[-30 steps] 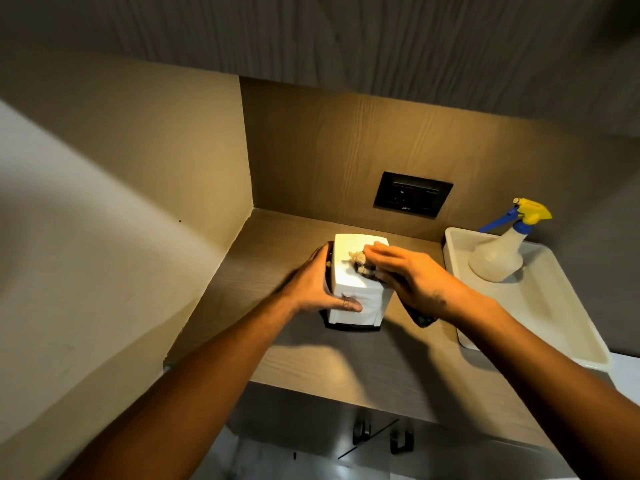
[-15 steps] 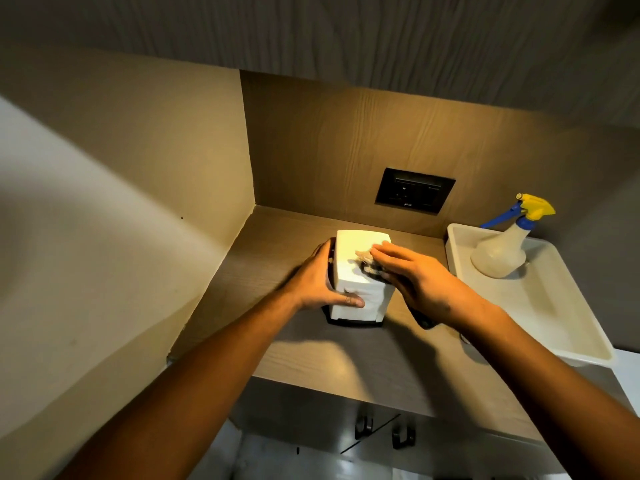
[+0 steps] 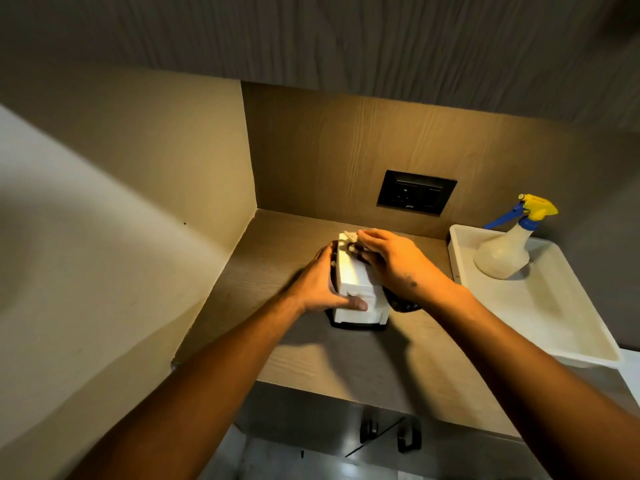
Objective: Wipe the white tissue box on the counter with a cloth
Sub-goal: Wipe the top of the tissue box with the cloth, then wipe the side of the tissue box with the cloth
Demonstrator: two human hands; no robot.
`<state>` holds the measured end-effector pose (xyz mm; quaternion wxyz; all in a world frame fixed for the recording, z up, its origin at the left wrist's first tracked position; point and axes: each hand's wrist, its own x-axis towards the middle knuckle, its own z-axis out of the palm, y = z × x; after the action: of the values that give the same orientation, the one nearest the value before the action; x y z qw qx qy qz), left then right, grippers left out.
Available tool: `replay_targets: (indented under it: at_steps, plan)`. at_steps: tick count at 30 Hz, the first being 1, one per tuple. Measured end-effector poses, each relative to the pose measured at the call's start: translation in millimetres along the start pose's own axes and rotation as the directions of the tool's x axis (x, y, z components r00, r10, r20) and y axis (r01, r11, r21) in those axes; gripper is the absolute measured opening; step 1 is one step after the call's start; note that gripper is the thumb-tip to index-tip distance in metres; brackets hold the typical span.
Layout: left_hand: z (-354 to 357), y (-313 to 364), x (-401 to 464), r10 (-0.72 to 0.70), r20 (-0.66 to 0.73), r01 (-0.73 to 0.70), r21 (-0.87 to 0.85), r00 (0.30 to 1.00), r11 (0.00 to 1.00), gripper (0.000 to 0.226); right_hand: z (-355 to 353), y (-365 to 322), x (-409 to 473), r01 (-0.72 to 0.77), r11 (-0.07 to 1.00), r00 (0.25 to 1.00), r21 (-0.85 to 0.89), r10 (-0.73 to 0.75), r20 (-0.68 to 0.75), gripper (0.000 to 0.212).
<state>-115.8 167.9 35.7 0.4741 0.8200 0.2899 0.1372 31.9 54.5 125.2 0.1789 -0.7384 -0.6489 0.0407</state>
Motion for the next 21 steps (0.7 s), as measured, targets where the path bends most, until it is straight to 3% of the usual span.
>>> replay_targets:
  at_steps: [3, 7, 10, 14, 18, 21]
  plan:
    - [-1, 1, -1, 0.023, -0.004, -0.023, 0.000, 1.000, 1.000, 0.136, 6, -7, 26, 0.000, 1.000, 0.999, -0.016, 0.001, 0.037, 0.042]
    - [-1, 1, -1, 0.040, -0.027, -0.040, 0.017, 0.999, 0.999, 0.134, 0, 5, 48, -0.173, 0.985, 0.985, -0.006, 0.173, 0.001, 0.034]
    - [-1, 1, -1, 0.007, -0.014, -0.007, 0.023, 1.000, 1.000, 0.139, -7, 10, 33, -0.226, 0.972, 0.972, 0.070, 0.229, -0.053, 0.028]
    - [-1, 4, -3, -0.022, 0.011, 0.022, 0.001, 1.000, 1.000, 0.143, -6, 20, -3, -0.277, 0.930, 0.943, 0.243, 0.312, -0.117, 0.035]
    - [-13, 9, -5, -0.073, 0.099, 0.069, 0.042, 0.992, 0.997, 0.136, 0, 24, -53, -0.326, 0.608, 0.764, 0.723, 0.620, -0.177, 0.039]
    - [-31, 22, 0, -0.126, 0.134, 0.110, 0.117, 0.983, 0.987, 0.147, 17, 20, -94, -0.388, 0.400, 0.616, 0.830, 0.782, -0.090, 0.040]
